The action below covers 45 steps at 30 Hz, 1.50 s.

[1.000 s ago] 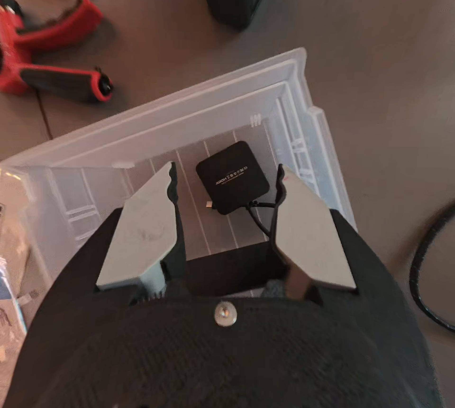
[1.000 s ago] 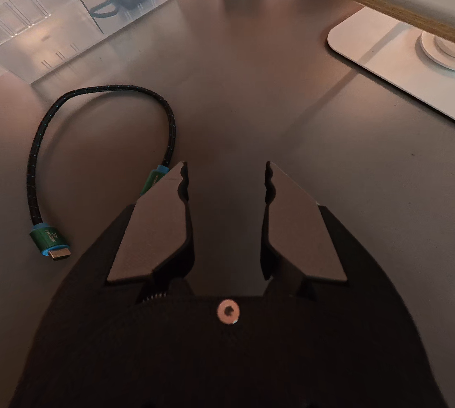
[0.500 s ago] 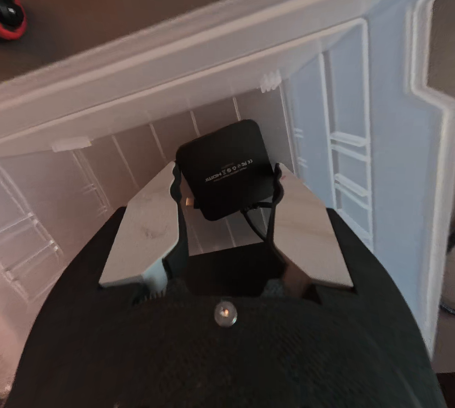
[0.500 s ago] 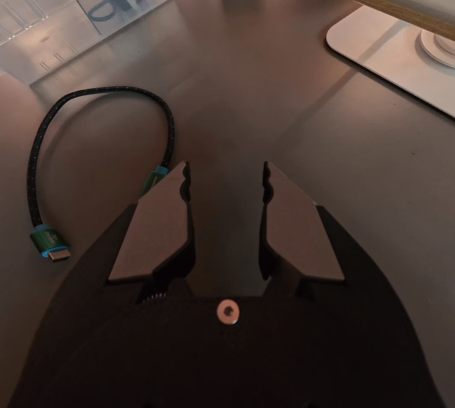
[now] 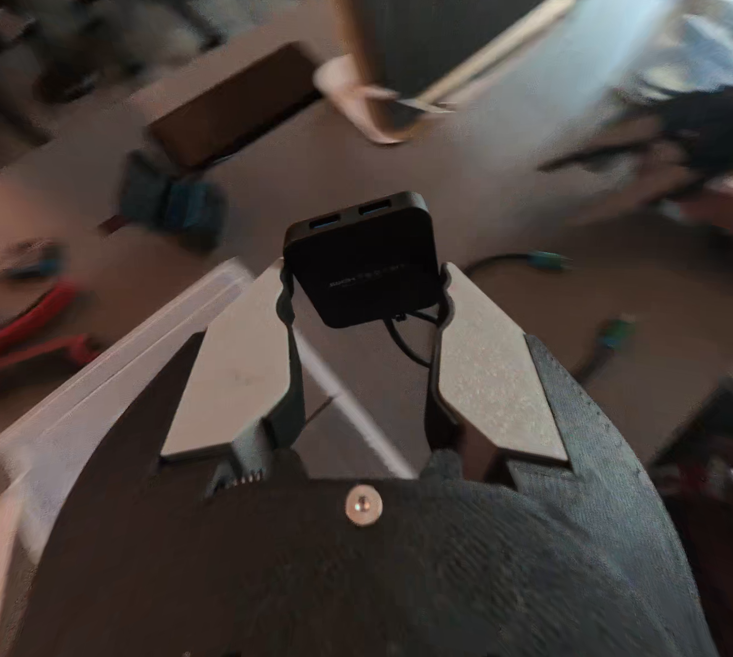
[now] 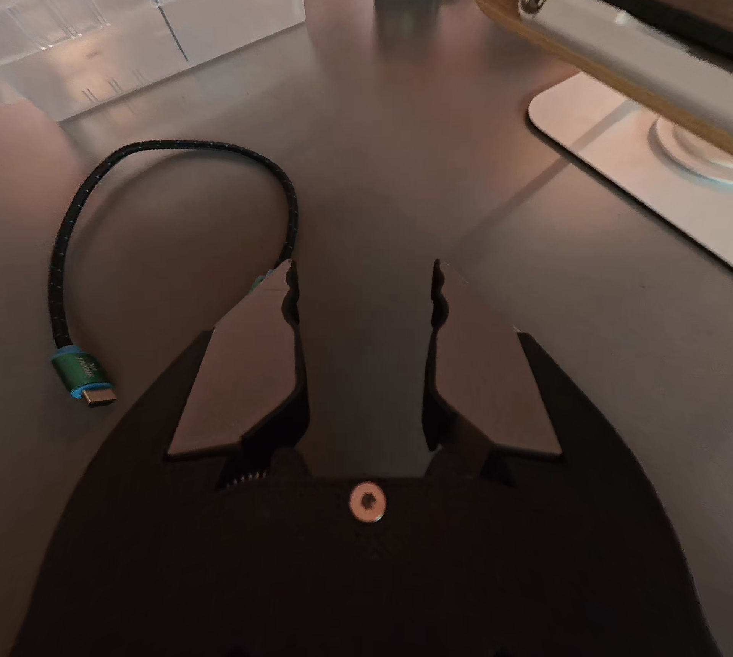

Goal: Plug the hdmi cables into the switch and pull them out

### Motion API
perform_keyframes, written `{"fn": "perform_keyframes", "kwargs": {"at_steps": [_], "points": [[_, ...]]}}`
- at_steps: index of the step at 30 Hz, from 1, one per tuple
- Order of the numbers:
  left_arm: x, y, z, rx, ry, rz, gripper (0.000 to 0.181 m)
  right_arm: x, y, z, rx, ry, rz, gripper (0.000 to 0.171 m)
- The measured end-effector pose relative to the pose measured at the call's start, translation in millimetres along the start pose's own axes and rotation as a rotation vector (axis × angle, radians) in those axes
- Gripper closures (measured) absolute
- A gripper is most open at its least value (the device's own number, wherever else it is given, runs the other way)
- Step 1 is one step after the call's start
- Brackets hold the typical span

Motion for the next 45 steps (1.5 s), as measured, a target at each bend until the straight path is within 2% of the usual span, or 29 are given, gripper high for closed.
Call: {"fn": "perform_keyframes", "kwargs": {"at_steps": [1,3,5,9,12,16,20,24,26,32,34,40,45], "points": [[5.6,28.1,4.3,-0.091,0.008,0.08,0.109,0.9,0.4,-3.0,-0.01,0.018,-0.006,0.107],[11.9,83.2,20.4,-0.312,0.033,0.217,0.109,1.4,4.7,-9.9,-0.054,0.052,0.002,0.107],[11.5,128.0,47.8,-0.436,0.034,0.298,0.109,1.8,13.3,-20.8,-0.163,0.099,0.006,0.109],[1.4,196.8,118.7,-0.489,-0.085,0.399,0.108,-1.1,25.8,-40.0,-0.315,0.172,0.04,0.11],[6.9,237.6,150.3,-0.515,-0.086,0.442,0.108,-4.1,29.4,-39.6,-0.329,0.171,0.063,0.112],[4.4,269.3,186.1,-0.485,-0.177,0.487,0.107,-8.0,36.6,-33.1,-0.36,0.118,0.092,0.114],[-5.8,272.2,204.7,-0.477,-0.135,0.484,0.099,-9.9,42.9,-25.4,-0.371,0.069,0.126,0.113],[-9.8,257.2,200.5,-0.588,-0.032,0.469,0.09,-10.6,43.0,-15.6,-0.358,0.029,0.121,0.113],[-7.5,246.9,193.4,-0.592,0.03,0.493,0.094,-10.1,42.1,-13.0,-0.37,0.019,0.101,0.113],[-5.9,213.3,187.0,-0.397,0.148,0.396,0.108,-7.5,46.0,-11.8,-0.411,0.038,0.107,0.118],[-4.0,208.1,189.8,-0.34,0.161,0.34,0.108,-4.0,48.5,-10.0,-0.435,0.052,0.103,0.118],[-1.2,200.6,186.1,-0.263,0.245,0.268,0.112,3.9,50.6,0.5,-0.44,0.033,0.077,0.118],[-0.8,196.5,185.5,-0.264,0.243,0.227,0.108,4.6,45.3,-0.7,-0.417,0.057,0.051,0.12]]}}
Point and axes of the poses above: each gripper's, where its closed fingertips meet, z out along the fingers, x out of its top, y = z × x across the jaws, the point moved 10 cm from there along -z, back along the fingers, and after that the axes turned 11 degrees about -y, right-handed, at the moved point
